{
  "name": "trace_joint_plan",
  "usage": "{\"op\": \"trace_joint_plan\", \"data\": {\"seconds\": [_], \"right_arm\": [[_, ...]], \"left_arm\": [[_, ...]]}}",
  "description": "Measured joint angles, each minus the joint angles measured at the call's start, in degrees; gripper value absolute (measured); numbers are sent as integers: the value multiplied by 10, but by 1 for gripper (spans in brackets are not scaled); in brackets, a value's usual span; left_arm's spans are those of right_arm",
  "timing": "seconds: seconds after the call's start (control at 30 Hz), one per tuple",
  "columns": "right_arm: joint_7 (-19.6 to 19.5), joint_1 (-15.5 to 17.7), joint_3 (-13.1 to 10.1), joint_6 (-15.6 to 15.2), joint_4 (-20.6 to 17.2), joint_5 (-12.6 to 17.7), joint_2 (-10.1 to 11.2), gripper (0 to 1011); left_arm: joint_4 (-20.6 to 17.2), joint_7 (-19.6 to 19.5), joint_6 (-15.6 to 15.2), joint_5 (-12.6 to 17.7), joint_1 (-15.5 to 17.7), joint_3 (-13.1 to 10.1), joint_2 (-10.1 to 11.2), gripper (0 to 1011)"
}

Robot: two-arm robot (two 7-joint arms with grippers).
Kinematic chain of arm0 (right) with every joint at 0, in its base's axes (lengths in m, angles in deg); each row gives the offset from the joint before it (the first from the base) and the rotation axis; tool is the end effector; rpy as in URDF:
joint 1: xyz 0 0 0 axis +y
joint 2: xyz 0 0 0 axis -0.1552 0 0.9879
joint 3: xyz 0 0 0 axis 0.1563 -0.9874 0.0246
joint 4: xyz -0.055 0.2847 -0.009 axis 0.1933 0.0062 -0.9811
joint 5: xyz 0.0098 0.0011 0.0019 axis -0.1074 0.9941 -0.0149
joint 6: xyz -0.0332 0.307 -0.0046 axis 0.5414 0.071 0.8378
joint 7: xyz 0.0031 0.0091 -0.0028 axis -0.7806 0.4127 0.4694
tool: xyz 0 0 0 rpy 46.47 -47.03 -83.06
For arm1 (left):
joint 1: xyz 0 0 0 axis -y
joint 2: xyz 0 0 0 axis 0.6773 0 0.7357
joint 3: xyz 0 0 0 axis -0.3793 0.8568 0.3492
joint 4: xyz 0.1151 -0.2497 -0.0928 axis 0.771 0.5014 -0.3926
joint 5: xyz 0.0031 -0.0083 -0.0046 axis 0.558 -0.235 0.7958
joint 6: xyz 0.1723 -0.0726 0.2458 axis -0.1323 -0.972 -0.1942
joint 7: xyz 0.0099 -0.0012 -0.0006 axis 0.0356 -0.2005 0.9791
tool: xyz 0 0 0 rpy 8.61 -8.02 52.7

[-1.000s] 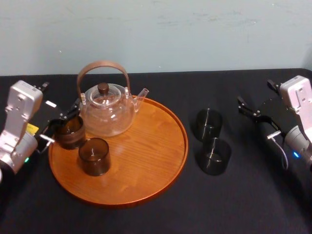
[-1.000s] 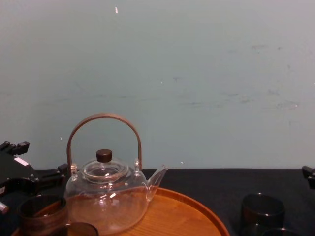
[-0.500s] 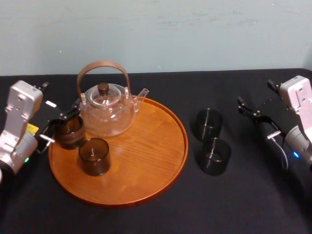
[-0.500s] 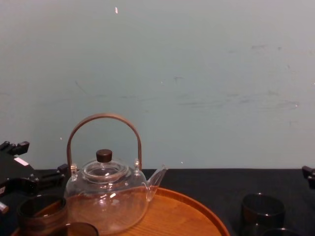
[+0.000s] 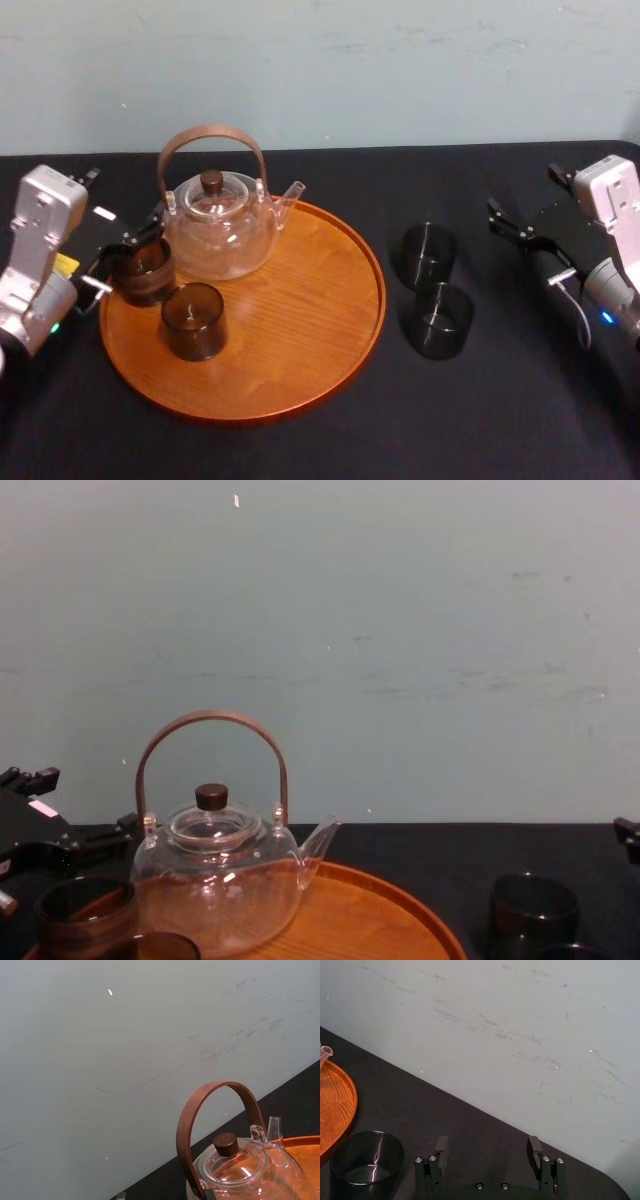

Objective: Pick up the glass from the table and place it on the tray.

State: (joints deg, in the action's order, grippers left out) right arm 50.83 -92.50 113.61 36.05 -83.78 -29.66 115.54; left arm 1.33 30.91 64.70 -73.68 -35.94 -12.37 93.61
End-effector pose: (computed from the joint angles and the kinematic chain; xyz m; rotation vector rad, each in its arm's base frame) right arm 0.3581 -0.0826 -0.3022 -0.3046 -0.2850 -1.2479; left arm 0.3581 0.0827 -0.3022 0.3045 -0.2851 1.2478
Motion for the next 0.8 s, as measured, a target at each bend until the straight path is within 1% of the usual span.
{"op": "trace_joint_plan", "data": {"seconds": [0.17, 0.33, 0.6, 0.7, 0.8], "right_arm": [[0, 0, 0, 0, 0, 0, 0, 1002], [16, 8, -9, 6, -8, -1, 3, 1002], [43, 44, -21, 13, -54, 4, 22, 1002], [54, 69, -25, 20, -85, 3, 35, 1002], [61, 86, -27, 24, -104, 3, 42, 1002]], "left_arm": [[0, 0, 0, 0, 0, 0, 0, 1001], [0, 0, 0, 0, 0, 0, 0, 1001], [0, 0, 0, 0, 0, 0, 0, 1002], [0, 0, 0, 0, 0, 0, 0, 1001], [0, 0, 0, 0, 0, 0, 0, 1001]]}}
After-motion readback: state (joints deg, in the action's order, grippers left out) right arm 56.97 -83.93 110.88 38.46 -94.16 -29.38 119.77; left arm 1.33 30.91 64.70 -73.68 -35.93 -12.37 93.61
